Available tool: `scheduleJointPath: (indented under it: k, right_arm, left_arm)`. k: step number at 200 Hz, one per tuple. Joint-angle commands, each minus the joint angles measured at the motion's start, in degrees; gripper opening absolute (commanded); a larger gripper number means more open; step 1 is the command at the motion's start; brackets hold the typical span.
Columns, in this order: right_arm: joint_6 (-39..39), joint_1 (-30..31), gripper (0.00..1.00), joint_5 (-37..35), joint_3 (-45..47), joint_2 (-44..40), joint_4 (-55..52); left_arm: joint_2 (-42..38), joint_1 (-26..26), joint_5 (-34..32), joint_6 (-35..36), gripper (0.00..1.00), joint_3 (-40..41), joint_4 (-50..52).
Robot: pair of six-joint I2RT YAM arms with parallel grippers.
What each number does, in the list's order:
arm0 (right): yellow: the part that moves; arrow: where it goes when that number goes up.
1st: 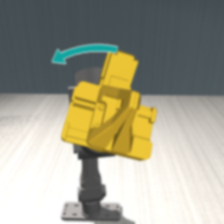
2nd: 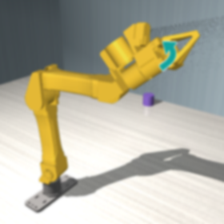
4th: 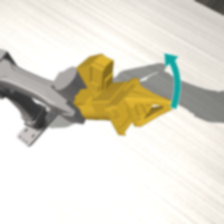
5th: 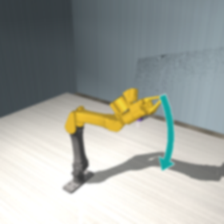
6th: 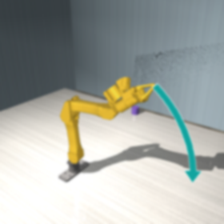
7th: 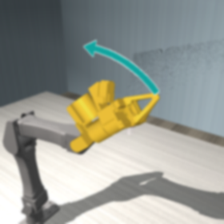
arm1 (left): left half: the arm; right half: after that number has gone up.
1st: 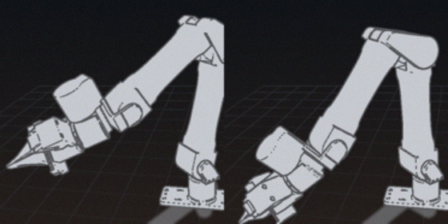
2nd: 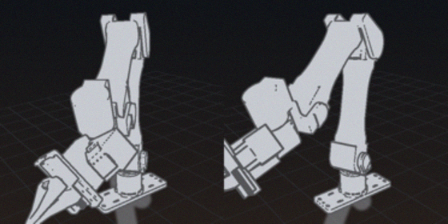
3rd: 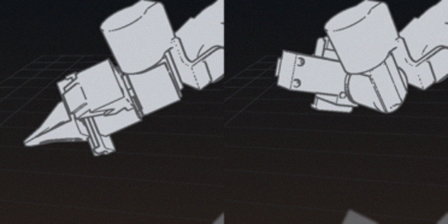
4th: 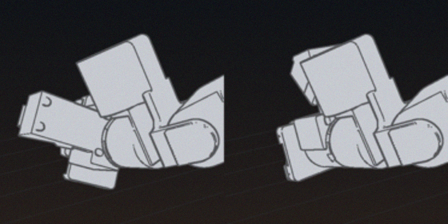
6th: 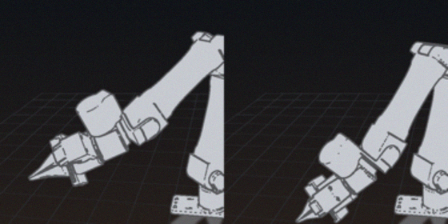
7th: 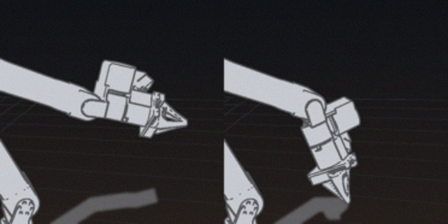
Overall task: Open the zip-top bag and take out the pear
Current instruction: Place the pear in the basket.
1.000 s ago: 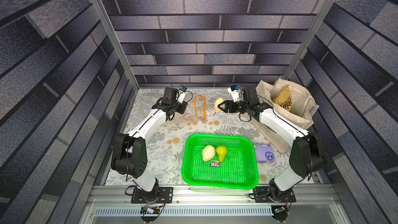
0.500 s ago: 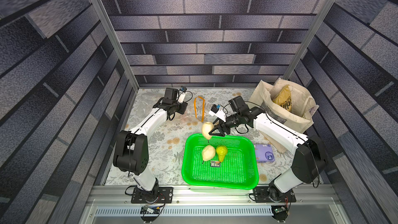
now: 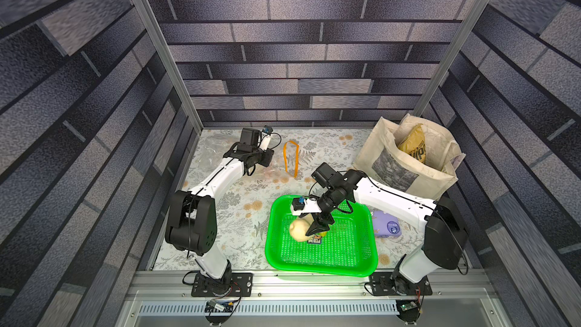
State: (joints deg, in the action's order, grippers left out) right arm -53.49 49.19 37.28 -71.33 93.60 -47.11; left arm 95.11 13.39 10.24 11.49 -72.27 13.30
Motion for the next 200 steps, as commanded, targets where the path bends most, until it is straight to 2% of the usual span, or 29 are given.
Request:
scheduleJointPath:
  k: [1, 42, 65, 79, 100, 121, 137, 154, 182, 200]
  right_arm:
    - [-2.52, 1.05, 0.77, -4.64, -2.49, 1.87, -3.87]
    - [1.38, 1.18, 0.82, -4.14, -2.71, 2.25, -0.81]
    - [5.07, 0.01, 0.83, 0.02, -2.46, 1.02, 2.6]
    - [10.16, -2.13, 0.82, 2.33, -2.78, 0.88, 6.48]
    - [23.05, -6.6, 0.81, 2.66, -3.86, 1.93, 12.58]
    - [36.87, -12.31, 0.8, 2.3, -3.43, 2.71, 20.84]
    - [47.61, -17.16, 0.8, 0.92, -1.94, 2.94, 28.66]
    - [55.78, -21.62, 0.81, -3.07, -0.63, 3.23, 33.92]
    - [60.55, -26.38, 0.84, -10.4, 0.5, 3.53, 36.18]
    - [61.68, -29.16, 0.85, -11.78, 2.63, 3.02, 38.75]
  left_arm:
    - [0.27, -0.12, 0.58, -1.27, 0.0, -1.64, 1.42]
    - [0.26, -0.03, 0.4, -1.19, 0.0, -1.64, 1.48]
    - [0.62, -0.03, 0.38, -1.25, 0.0, -1.65, 1.47]
    - [1.06, -0.03, 0.39, -1.26, 0.0, -1.72, 1.55]
    - [1.64, -0.03, 0.39, -1.26, 0.01, -1.82, 1.73]
    - [2.06, 0.07, 0.81, -1.3, 0.07, -2.06, 1.99]
    - [2.19, 0.25, 1.41, -1.31, 0.14, -2.15, 2.0]
    - [2.02, 0.34, 2.12, -1.45, 0.27, -2.17, 1.82]
    - [1.61, 0.32, 2.21, -2.42, 0.56, -1.96, 1.07]
    - [1.36, -0.23, 1.68, -3.29, 0.65, -2.06, 1.04]
